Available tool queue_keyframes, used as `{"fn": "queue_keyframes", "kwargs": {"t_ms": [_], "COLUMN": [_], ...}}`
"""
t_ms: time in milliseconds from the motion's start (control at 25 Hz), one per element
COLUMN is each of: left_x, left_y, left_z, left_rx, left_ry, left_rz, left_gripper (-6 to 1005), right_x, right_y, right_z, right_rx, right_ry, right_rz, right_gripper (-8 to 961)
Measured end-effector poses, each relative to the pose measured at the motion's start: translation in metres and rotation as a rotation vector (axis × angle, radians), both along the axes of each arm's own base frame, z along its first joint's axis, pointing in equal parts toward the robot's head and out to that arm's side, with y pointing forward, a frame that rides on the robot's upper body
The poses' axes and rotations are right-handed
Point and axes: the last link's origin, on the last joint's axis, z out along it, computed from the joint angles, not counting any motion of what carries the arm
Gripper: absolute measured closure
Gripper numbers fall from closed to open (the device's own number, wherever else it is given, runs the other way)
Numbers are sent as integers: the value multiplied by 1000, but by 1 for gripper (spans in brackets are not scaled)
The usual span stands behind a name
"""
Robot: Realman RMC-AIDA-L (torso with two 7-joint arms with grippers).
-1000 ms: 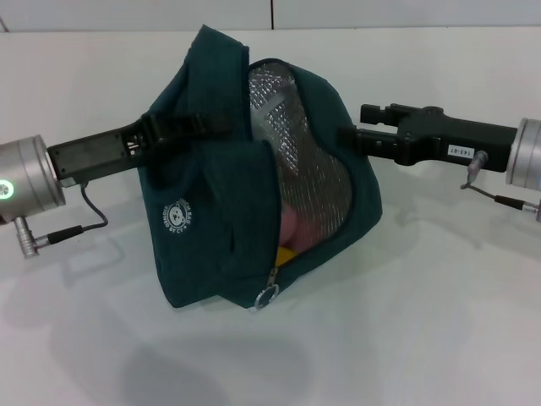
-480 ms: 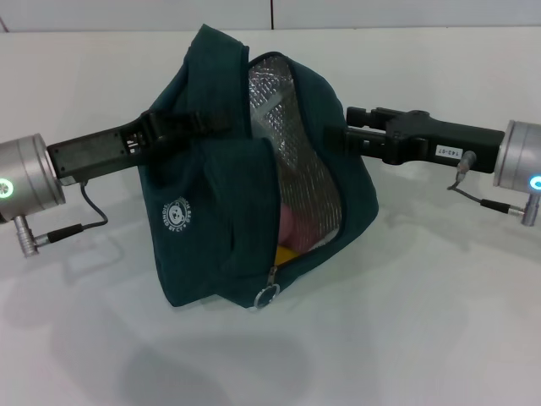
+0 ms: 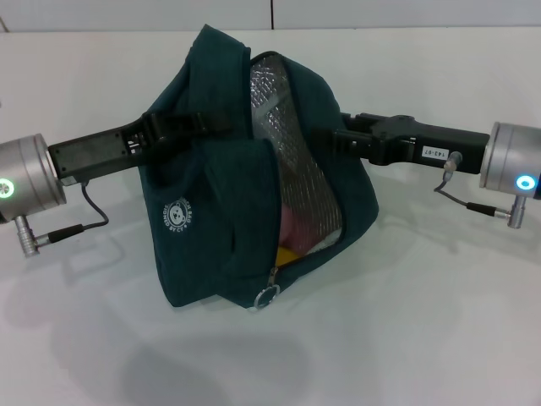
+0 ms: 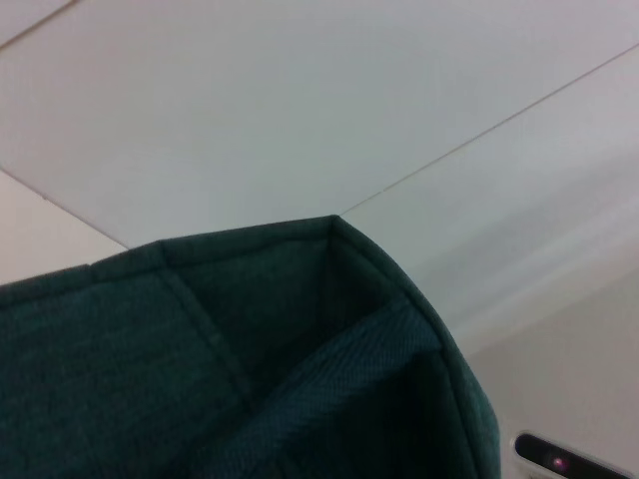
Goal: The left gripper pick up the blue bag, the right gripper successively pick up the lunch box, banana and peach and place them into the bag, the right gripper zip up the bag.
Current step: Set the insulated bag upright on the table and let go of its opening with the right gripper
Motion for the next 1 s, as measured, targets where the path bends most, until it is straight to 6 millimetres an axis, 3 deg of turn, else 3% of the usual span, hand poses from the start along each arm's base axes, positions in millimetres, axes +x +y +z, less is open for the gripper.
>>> {"fn": "queue_keyframes", "kwargs": {"t_ms": [360,560,760,1000], "left_x": [0,-1,-1,-1], "left_y": [-1,-2,-2,-2], "left_z": [-1,-1,-1,-1], "left_rx": [-4,-4,-4,-4], "left_ry": [-1,-1,-1,-1], "left_rz": [0,2,3,1], "left_gripper": [969,970,970,969], "right_x": [3,4,1,-4], "right_y": [-1,-2,-4,-5], "right_z": [-2,-2,1,6], "right_rx": [-2,4,11,21], "right_ry": [-7,-10,-2,39], "right_rz": [-8,-6,24,51], "right_gripper": [392,623,734,780]}}
